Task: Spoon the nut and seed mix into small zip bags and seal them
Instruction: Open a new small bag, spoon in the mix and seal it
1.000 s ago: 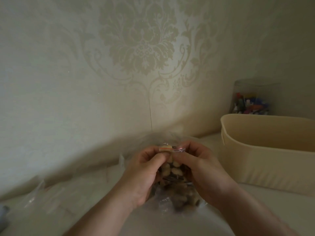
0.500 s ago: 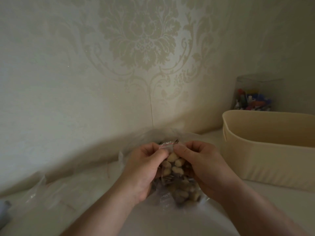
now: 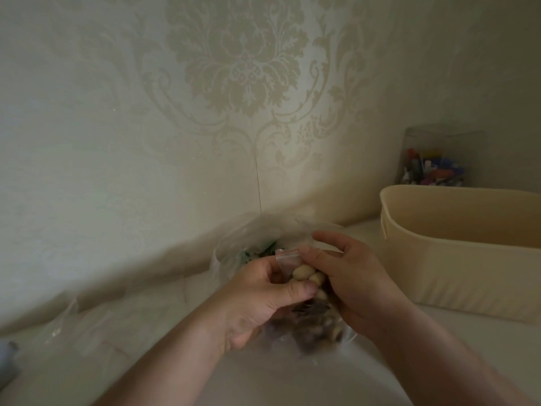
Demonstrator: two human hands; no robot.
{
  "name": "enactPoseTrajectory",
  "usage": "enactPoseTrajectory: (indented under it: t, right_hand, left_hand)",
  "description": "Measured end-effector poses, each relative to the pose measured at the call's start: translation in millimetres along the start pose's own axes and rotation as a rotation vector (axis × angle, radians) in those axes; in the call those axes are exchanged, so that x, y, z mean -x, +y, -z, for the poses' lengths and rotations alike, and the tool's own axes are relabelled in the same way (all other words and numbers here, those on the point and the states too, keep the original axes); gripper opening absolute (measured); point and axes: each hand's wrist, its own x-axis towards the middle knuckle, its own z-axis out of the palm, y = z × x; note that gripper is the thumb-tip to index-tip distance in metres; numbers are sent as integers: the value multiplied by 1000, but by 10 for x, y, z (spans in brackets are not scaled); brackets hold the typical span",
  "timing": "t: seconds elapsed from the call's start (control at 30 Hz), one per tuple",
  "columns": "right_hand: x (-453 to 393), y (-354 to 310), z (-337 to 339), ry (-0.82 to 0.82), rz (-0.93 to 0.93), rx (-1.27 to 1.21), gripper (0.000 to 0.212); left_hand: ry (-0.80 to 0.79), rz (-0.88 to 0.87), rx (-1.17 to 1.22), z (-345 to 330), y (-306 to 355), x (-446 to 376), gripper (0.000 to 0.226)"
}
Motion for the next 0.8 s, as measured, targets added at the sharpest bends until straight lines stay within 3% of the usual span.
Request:
enactPoseTrajectory:
  t: [0.13, 0.33, 0.5, 0.63, 0.8]
  right_hand:
    - [3, -3, -14, 4, 42, -19, 51]
    - [33, -23, 4, -127, 54, 86, 19]
    - [62, 8, -33, -209, 122, 37, 21]
    - [4, 29, 14, -171, 181, 7, 18]
    - [-21, 71, 57, -173, 179, -7, 37]
  left_hand:
    - [5, -17, 116, -7, 11, 4, 24]
    - [173, -128, 291, 59, 57, -71, 43]
    - [109, -138, 326, 72, 24, -59, 47]
    - [70, -172, 281, 66, -1, -60, 68]
    - [74, -180, 176, 5, -18, -40, 64]
